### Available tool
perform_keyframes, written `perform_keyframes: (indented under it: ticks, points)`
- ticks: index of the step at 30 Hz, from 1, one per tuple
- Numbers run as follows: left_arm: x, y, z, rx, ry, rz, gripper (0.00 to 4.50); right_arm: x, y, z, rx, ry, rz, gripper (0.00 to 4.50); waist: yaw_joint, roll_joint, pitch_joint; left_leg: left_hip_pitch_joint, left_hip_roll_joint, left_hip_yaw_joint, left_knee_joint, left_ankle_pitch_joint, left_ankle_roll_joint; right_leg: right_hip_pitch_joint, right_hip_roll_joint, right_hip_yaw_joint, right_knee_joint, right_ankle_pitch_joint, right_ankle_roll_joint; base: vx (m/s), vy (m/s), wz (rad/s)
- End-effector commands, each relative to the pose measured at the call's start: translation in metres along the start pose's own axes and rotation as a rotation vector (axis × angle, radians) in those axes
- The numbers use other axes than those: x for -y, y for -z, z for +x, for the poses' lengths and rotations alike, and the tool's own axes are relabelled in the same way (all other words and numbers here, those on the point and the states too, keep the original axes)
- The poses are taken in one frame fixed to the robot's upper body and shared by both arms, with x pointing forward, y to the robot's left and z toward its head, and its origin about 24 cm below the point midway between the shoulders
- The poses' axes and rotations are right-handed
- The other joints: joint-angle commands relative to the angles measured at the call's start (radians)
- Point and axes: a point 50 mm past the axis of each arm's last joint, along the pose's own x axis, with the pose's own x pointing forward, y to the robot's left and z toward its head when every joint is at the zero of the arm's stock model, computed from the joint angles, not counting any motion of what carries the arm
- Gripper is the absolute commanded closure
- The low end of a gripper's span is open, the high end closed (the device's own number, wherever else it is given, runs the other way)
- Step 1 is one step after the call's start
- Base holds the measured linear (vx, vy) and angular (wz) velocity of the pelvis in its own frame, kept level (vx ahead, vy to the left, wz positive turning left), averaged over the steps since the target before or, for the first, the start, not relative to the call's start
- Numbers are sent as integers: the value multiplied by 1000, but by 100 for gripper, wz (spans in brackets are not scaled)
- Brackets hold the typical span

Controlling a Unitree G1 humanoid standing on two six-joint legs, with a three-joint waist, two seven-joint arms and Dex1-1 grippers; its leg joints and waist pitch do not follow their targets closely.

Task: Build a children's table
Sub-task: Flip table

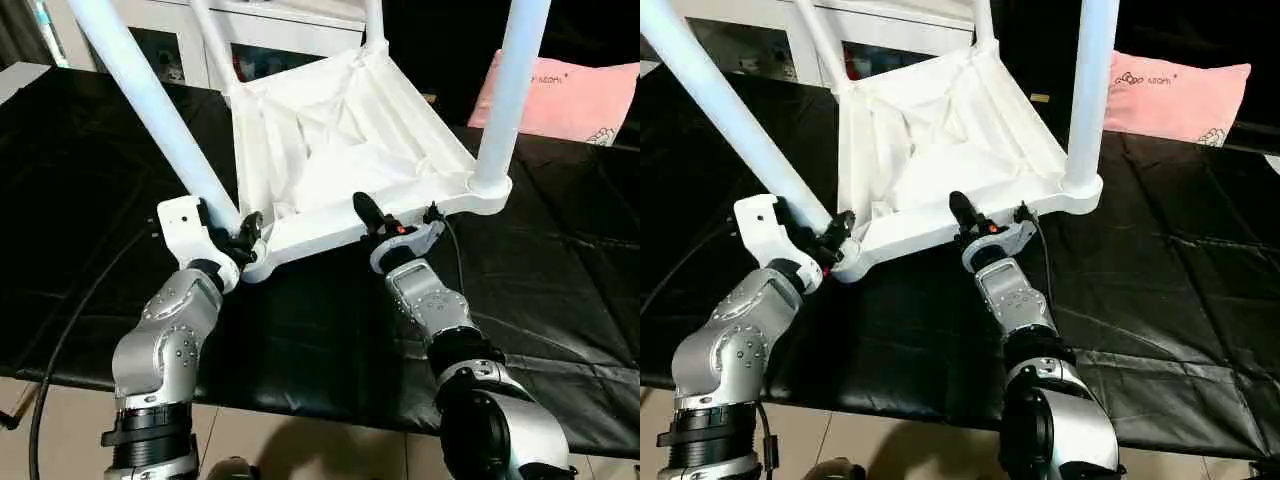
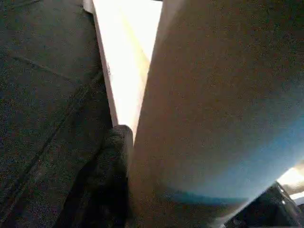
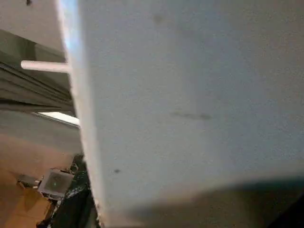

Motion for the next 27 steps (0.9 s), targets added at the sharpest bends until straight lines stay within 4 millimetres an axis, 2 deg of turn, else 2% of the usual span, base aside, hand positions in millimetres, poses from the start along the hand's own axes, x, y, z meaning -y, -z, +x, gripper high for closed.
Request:
perform_keyframes:
  ticks: [1, 2, 4, 6, 11, 12, 14, 15, 16, 17, 18, 19, 20, 22, 23, 27]
  points:
    - [24, 5, 2, -38, 191, -52, 191, -26, 12, 15, -18, -53, -4, 259, 0, 16, -76, 25, 64, -16, -66, -56, 20, 41, -101, 46, -64, 123, -230, 0, 0, 0]
    - [23, 4, 0, -44, 211, -27, 156, -27, 12, 15, -14, -55, -16, 259, 0, 18, -76, 25, 64, -17, -67, -54, 20, 40, -101, 45, -64, 121, -227, 0, 0, 0]
    - [17, 3, -7, -54, 236, -11, 154, -28, 9, 16, -1, -52, -43, 259, 0, 20, -78, 27, 64, -16, -66, -42, 15, 38, -100, 44, -60, 132, -230, 0, 0, 0]
    - [10, 2, -11, -68, 261, 9, 127, -29, 6, 16, 17, -45, -50, 259, -3, 19, -79, 24, 62, -16, -65, -27, 20, 38, -96, 44, -56, 166, -235, 0, 0, 0]
    - [-3, 1, -26, -110, 344, 55, 90, -30, -1, 15, 40, -27, -109, 259, -8, 23, -77, 24, 60, -13, -66, -37, 22, 36, -95, 46, -58, 147, -235, 0, 0, 0]
    - [-7, 1, -33, -122, 372, 79, 68, -30, -4, 14, 46, -25, -129, 259, -8, 21, -75, 26, 60, -12, -69, -63, 14, 34, -95, 46, -62, 112, -230, 0, 0, 0]
    - [-9, 2, -40, -138, 404, 94, 67, -30, -7, 13, 57, -19, -150, 259, -10, 21, -73, 27, 62, -12, -72, -80, 2, 31, -93, 46, -63, 77, -222, 0, 0, 0]
    - [-11, 3, -46, -147, 424, 92, 44, -30, -11, 12, 69, -13, -178, 259, -10, 23, -71, 28, 62, -12, -74, -94, -8, 29, -92, 46, -63, 58, -218, 0, 0, 0]
    - [-12, 3, -49, -150, 434, 99, 30, -30, -14, 11, 76, -12, -199, 259, -11, 15, -70, 28, 62, -10, -75, -105, -15, 29, -92, 47, -66, 38, -214, 0, 0, 0]
    - [-12, 3, -49, -150, 434, 99, 30, -30, -14, 11, 76, -12, -199, 259, -11, 15, -70, 28, 62, -10, -75, -105, -15, 29, -92, 47, -66, 38, -214, 0, 0, 0]
    - [-12, 3, -53, -151, 448, 119, 25, -30, -17, 9, 83, -12, -228, 259, -9, 17, -67, 31, 62, -9, -77, -132, -23, 24, -92, 49, -71, -4, -203, 0, 0, 0]
    - [-12, 3, -55, -152, 460, 121, 16, -30, -19, 8, 92, -9, -240, 259, -10, 14, -67, 29, 62, -9, -78, -136, -26, 25, -92, 49, -72, -15, -197, 0, 0, 0]
    - [-12, 2, -57, -153, 472, 120, 16, -30, -21, 7, 101, -7, -250, 259, -10, 17, -66, 29, 61, -10, -80, -142, -33, 24, -92, 49, -73, -33, -187, 0, 0, 0]
    - [-11, 0, -62, -148, 506, 128, 7, -31, -26, 4, 121, 3, -275, 259, -11, 18, -67, 30, 60, -9, -80, -143, -41, 22, -89, 50, -72, -29, -175, 0, 0, 0]
    - [-10, -3, -65, -140, 527, 151, 7, -30, -31, 0, 142, 20, -322, 259, -8, 9, -67, 28, 60, -9, -80, -122, -38, 25, -89, 50, -71, -13, -167, 0, 0, 0]
    - [-7, -10, -69, -125, 575, 245, 0, -33, -41, -12, 169, 41, -432, 259, -6, 6, -71, 26, 55, -9, -75, -46, -13, 26, -83, 50, -63, 77, -136, 0, 0, 0]
